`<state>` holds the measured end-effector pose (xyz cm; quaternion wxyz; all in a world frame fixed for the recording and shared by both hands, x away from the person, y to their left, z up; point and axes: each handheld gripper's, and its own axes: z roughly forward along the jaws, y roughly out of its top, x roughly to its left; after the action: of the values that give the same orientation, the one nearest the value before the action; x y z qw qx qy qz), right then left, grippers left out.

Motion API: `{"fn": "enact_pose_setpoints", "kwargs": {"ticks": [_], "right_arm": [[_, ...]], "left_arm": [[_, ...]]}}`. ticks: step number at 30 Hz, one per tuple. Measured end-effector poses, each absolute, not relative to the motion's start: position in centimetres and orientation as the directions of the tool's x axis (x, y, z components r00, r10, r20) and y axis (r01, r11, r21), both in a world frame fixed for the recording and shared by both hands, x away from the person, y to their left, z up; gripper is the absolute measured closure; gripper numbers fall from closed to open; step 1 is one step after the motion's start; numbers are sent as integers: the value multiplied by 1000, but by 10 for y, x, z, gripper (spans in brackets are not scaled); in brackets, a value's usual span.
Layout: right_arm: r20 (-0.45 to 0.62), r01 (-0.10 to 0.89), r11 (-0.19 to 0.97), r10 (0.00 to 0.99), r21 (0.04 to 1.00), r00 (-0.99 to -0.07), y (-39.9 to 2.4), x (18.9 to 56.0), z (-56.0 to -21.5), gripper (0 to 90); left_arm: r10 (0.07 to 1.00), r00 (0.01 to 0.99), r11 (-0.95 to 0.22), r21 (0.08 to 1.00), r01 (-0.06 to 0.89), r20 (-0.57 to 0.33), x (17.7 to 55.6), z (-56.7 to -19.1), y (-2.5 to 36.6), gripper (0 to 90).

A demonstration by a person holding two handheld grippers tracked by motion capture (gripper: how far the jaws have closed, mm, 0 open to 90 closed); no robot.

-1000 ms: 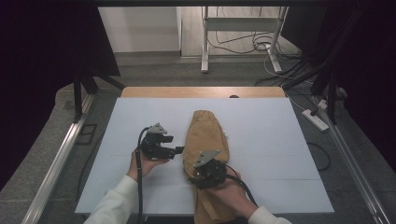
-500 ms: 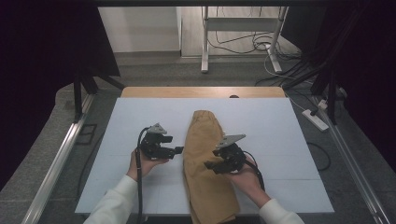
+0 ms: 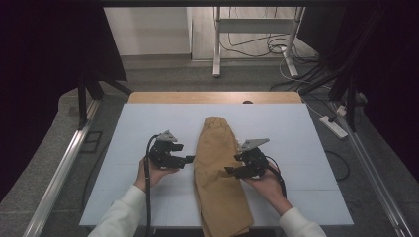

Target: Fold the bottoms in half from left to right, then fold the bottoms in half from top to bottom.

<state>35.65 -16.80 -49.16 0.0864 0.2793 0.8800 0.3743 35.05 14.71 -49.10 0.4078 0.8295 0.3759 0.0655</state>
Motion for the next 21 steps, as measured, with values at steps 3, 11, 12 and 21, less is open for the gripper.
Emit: {"fn": "enact_pose_setpoints", "kwargs": {"ticks": [3, 11, 12, 21], "right_arm": [[39, 416, 552, 568, 723, -822, -172, 357, -490, 376], [34, 425, 547, 584, 721, -811, -180, 357, -491, 376], [35, 426, 546, 586, 721, -810, -180, 358, -490, 376], [35, 432, 543, 594, 720, -804, -178, 371, -492, 376]], "left_arm": [[674, 713, -390, 725, 567, -195, 351, -491, 146, 284], [668, 719, -396, 725, 563, -193, 353, -491, 142, 283], [668, 719, -397, 725, 563, -193, 354, -491, 141, 283], [678, 707, -386, 722, 574, -200, 362, -495, 144, 282]]}}
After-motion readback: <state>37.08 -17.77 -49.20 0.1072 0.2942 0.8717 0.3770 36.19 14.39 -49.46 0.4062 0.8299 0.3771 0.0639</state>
